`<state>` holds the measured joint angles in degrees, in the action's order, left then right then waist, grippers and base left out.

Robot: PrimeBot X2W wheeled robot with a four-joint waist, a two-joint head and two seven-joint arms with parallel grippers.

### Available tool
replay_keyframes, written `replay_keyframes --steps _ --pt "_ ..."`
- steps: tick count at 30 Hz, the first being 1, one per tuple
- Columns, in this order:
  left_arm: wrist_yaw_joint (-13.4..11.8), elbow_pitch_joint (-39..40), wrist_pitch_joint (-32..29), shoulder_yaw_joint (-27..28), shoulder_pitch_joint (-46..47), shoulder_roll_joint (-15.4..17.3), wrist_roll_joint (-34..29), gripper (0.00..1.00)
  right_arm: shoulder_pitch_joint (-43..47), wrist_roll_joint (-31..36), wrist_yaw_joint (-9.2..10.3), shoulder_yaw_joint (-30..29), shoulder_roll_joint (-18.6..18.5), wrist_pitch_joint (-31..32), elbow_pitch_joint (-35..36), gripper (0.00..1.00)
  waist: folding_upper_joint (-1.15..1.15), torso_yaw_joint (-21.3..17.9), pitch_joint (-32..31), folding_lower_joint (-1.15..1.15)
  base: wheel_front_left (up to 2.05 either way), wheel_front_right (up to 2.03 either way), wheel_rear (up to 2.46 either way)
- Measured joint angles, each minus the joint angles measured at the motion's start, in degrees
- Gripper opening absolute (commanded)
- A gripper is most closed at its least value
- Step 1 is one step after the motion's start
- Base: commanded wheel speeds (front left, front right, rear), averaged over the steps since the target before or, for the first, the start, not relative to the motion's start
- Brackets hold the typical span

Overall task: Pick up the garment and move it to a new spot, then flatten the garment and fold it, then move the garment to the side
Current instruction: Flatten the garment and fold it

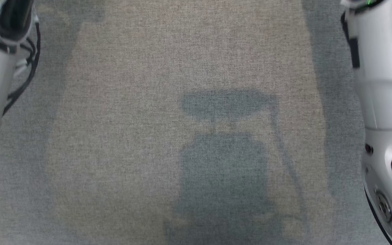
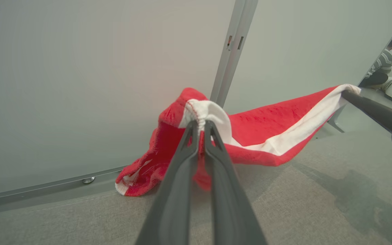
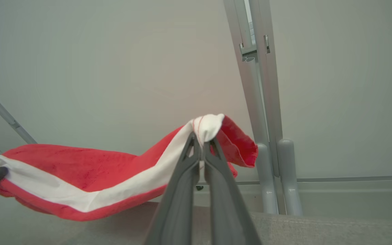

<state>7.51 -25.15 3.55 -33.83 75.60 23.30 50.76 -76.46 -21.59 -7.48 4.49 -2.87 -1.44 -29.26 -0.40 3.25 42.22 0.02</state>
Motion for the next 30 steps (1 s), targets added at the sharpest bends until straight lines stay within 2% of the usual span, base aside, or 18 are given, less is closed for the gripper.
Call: replay_keyframes --steps 2,4,7,8,12,19,23,27,30 --pt "0.0 1.46 2.9 -3.28 -3.42 2.52 1.87 0.0 6.5 0.29 -0.01 3.15 -2.19 0.01 2.82 0.0 0.0 -0.34 -0.73 0.0 0.0 0.0 0.0" --pt "-0.02 3.01 4.82 -6.66 -7.29 5.3 3.52 0.0 13.02 2.19 -0.01 6.02 -6.56 -0.14 6.98 0.0 0.0 -0.66 -1.62 -0.01 0.0 0.0 0.0" --pt "0.02 4.77 8.09 -10.77 -14.04 8.33 6.03 0.0 24.21 0.27 -0.01 6.5 -9.56 0.44 12.51 0.0 0.0 -1.1 -2.94 -0.01 0.0 0.0 0.0" --pt "0.04 5.67 9.42 -12.48 -19.06 10.28 7.1 0.0 31.87 -1.52 -0.08 6.28 -10.61 1.71 16.7 0.0 0.0 -1.35 -4.25 -0.01 0.0 0.0 0.0" --pt "0.11 7.75 11.11 -12.04 -27.47 12.09 9.88 0.0 44.98 -4.45 -0.15 4.63 -12.79 5.28 25.05 0.0 0.0 -1.59 -7.65 -0.02 0.0 0.0 0.0" --pt "-0.65 16.71 11.23 -6.7 -48.12 12.11 8.39 0.0 66.71 -8.51 -0.26 1.47 -14.25 9.89 35.44 0.0 0.0 -1.93 -14.53 -0.02 0.0 0.0 0.0" --pt "-3.33 23.97 11.23 -3.59 -61.38 10.84 3.57 0.0 78.62 -9.56 -0.56 -1.6 -15.37 11.54 39.74 0.0 0.01 -1.92 -18.41 -0.02 0.0 0.0 0.0" --pt "-6.13 30.86 11.22 -3.21 -75.22 8.42 2.64 0.0 91.87 -13.54 -0.56 -6.64 -15.38 13.91 46.12 0.0 0.0 -1.58 -21.91 -0.02 0.0 0.0 0.0" --pt "-7.92 35.52 11.2 -1.63 -81.26 6.86 2.43 0.0 98.66 -16.23 -0.58 -11.11 -13.93 15.36 51.97 0.0 0.0 -1.11 -23.86 -0.02 0.0 0.0 0.0"
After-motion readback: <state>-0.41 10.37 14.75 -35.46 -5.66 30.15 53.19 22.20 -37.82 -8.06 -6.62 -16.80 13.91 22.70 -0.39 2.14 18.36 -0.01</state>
